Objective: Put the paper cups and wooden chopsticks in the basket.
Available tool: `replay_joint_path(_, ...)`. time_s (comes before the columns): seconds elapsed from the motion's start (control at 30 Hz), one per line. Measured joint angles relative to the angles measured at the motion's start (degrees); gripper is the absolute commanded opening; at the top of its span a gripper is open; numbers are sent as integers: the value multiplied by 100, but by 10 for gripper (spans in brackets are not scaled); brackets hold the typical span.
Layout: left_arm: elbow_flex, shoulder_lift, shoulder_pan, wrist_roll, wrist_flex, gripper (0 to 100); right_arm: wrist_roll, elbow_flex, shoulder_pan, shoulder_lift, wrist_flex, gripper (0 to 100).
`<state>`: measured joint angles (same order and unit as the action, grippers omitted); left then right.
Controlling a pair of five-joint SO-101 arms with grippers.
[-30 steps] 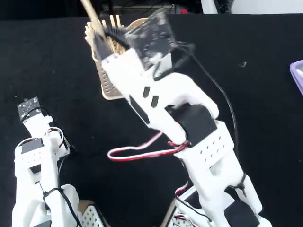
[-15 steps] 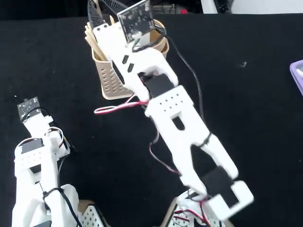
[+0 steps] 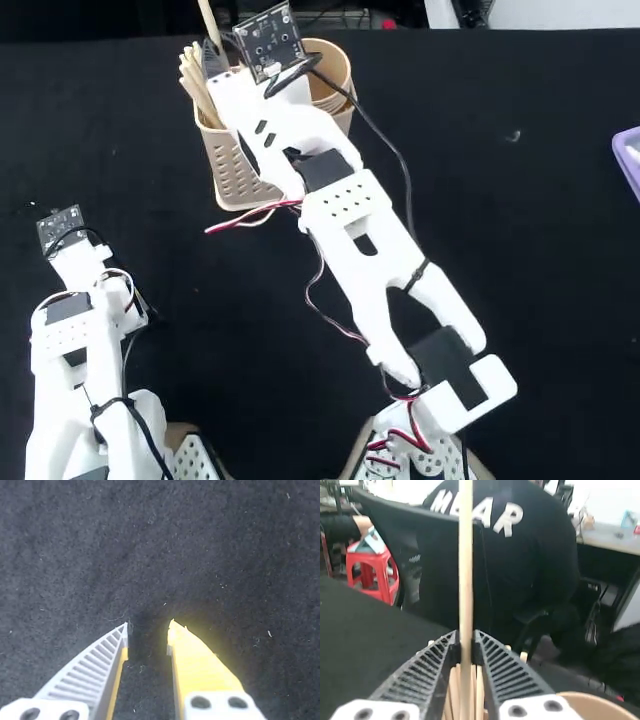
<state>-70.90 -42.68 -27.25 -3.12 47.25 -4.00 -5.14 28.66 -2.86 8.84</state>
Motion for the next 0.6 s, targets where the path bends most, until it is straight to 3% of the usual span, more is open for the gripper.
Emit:
replay_joint_path(0.23, 0, 0, 0, 0, 0, 135, 0, -9, 0, 97, 308, 103)
replay_joint_path(0.37, 0, 0, 0, 0, 0, 137, 0, -9, 0, 888, 888, 103)
replay_joint_path(0.47, 0, 0, 0, 0, 0, 135, 0, -9, 0, 1908, 1688, 102)
replay_joint_path(0.6, 0, 0, 0, 0, 18, 109, -9, -9, -176, 3367, 3499, 54)
